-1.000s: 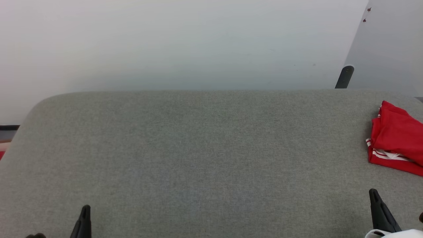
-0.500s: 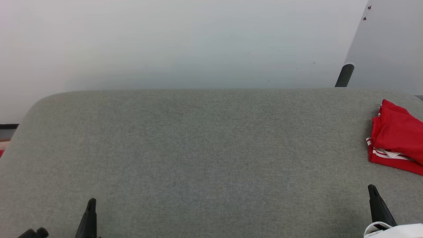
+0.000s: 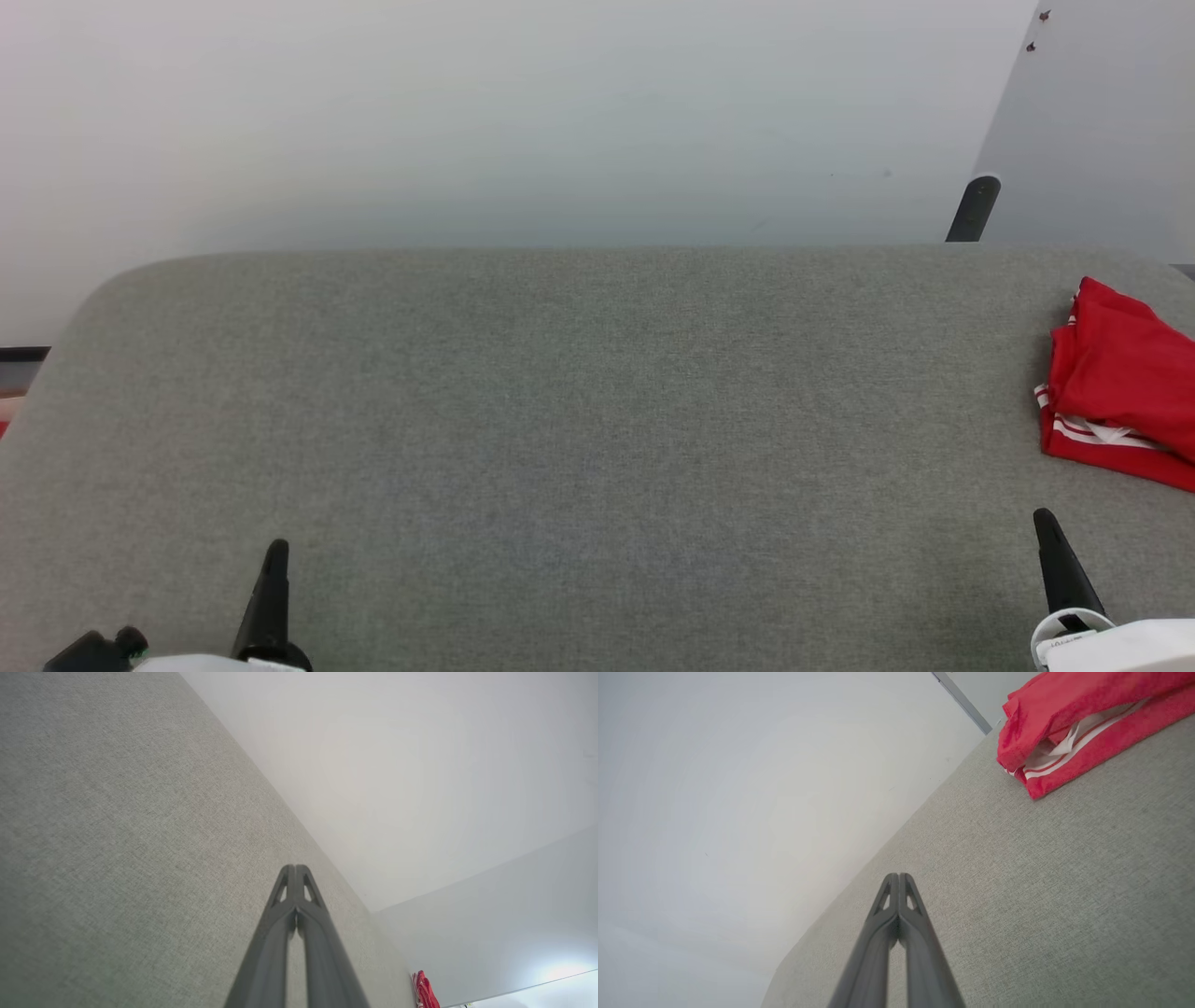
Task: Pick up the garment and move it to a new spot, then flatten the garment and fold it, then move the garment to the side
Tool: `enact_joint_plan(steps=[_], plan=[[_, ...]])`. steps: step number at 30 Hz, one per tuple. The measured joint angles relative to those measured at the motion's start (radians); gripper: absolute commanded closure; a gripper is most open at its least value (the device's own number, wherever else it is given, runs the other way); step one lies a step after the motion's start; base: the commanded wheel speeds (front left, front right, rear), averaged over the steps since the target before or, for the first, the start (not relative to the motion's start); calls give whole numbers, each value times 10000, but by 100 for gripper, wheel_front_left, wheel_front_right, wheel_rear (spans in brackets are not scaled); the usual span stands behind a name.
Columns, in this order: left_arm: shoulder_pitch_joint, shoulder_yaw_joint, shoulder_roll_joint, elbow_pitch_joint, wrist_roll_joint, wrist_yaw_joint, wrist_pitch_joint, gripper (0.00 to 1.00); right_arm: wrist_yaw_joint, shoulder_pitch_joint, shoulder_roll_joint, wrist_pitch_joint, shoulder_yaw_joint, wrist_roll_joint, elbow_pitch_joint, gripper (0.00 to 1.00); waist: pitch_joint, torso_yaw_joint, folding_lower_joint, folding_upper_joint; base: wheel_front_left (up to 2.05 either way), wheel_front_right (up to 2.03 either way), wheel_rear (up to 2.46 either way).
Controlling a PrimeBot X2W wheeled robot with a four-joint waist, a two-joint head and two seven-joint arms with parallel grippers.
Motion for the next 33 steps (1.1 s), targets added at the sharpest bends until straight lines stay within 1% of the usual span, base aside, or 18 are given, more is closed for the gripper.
enact_joint_plan(steps=[17, 33], plan=[[-460, 21, -288, 176, -1538, 0, 453, 100, 0, -360, 176, 399, -79, 1814, 134, 100, 73, -21, 1, 1, 0, 0, 0], [-823, 40, -535, 311, -2777, 0, 840, 100, -2, -596, 307, 746, -144, 3269, 263, 100, 142, -41, 0, 0, 0, 0, 0]])
